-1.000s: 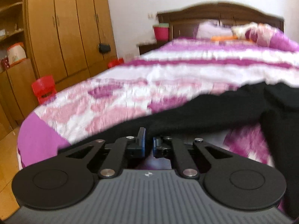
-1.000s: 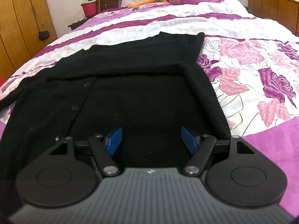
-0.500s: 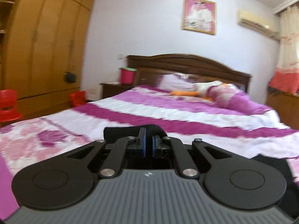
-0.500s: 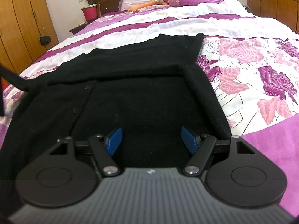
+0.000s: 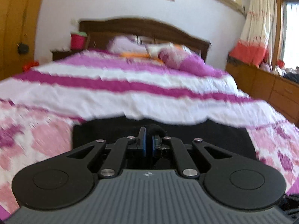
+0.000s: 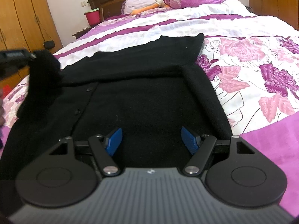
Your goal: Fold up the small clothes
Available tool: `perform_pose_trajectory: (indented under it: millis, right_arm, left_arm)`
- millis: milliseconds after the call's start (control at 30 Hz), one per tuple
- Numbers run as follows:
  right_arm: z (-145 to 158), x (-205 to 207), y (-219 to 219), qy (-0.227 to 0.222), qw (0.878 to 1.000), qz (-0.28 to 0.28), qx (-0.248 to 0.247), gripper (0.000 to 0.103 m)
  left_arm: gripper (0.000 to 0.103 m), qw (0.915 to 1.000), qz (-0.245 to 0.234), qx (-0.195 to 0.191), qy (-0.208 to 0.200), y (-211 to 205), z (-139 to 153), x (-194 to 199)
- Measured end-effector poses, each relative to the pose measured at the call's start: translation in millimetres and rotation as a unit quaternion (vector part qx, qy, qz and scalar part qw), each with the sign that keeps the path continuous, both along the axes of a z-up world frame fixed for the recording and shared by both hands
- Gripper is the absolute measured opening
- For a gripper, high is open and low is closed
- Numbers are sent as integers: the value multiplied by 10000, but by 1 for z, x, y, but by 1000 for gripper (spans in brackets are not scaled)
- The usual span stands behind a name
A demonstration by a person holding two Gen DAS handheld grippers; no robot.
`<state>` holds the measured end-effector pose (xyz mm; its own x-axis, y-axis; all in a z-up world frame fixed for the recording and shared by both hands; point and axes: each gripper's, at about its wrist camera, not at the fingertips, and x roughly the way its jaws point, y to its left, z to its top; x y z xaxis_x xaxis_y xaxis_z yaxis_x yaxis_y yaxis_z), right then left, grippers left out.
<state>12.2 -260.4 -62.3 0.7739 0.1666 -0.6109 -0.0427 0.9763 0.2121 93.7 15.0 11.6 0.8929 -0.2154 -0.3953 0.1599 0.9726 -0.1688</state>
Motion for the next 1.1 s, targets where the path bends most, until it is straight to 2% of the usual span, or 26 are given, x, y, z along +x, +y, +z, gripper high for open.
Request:
perform_pose_trajectory:
  millis: [233, 367, 467, 533, 700, 867, 1100]
  right_arm:
    - [-2, -1, -3, -39, 10000, 18, 69, 71]
    - [-2, -1, -4, -49, 9999, 15, 99, 71]
    - [-2, -2, -5, -45, 9999, 8, 109, 71]
    - [-2, -2, -5, -42, 9999, 4, 102, 71]
    - [2, -2, -1, -37, 10000, -33, 50, 72]
    - [15, -1, 8, -23, 10000, -3, 70, 74]
    - [40, -1, 45, -257, 9983, 524, 17, 73]
  left_arm:
    - [10, 9952, -387, 304, 852, -13, -47, 16]
    - [20, 9945, -444, 461, 825, -15, -48, 7]
    - [36, 9944, -416, 478, 848, -9, -40, -3]
    - [55, 9946, -392, 481, 833, -1, -35, -15]
    - [60, 9942, -171, 695, 809, 21, -19, -48]
    - [62, 9933, 288, 531, 990, 60, -11, -73]
    - [65, 9868, 876, 494, 1267, 104, -12, -95]
